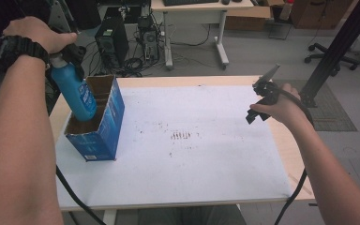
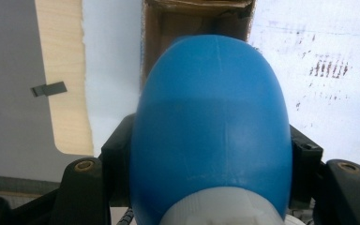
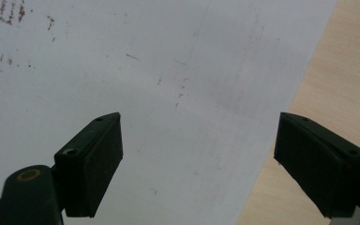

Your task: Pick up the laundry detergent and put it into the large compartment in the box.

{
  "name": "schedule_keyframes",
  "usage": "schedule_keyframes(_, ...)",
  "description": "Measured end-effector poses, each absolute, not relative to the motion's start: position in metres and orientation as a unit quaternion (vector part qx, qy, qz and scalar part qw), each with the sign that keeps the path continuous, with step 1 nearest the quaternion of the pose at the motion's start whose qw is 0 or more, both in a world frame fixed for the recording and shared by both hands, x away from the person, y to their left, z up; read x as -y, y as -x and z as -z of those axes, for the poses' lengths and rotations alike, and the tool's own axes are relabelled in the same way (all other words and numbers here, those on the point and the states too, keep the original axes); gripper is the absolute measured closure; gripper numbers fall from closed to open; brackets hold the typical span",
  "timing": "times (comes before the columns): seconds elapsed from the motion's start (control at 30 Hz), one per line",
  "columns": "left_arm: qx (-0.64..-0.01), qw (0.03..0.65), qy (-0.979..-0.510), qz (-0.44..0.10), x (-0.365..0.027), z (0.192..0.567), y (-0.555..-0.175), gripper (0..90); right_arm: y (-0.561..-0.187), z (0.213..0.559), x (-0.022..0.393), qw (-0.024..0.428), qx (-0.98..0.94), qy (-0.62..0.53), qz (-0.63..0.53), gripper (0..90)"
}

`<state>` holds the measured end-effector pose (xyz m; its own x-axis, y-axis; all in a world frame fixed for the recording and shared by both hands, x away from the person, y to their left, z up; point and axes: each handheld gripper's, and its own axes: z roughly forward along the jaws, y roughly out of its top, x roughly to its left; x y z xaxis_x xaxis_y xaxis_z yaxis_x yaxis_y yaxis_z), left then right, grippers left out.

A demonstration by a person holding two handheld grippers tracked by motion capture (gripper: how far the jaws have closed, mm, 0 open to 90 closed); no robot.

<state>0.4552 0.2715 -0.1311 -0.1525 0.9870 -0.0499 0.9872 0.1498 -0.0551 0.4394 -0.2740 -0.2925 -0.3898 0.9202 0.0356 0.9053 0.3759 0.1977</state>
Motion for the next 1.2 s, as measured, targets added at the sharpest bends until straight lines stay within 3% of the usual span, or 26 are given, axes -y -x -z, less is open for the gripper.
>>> schedule_keyframes(1.2,-0.751,-0.01,-0.657,0.064,-0.275,0.198,-0.456,37.2,-0.436,0.294,0.268,0.044,-0.832,-0.548,-0.083,15.8)
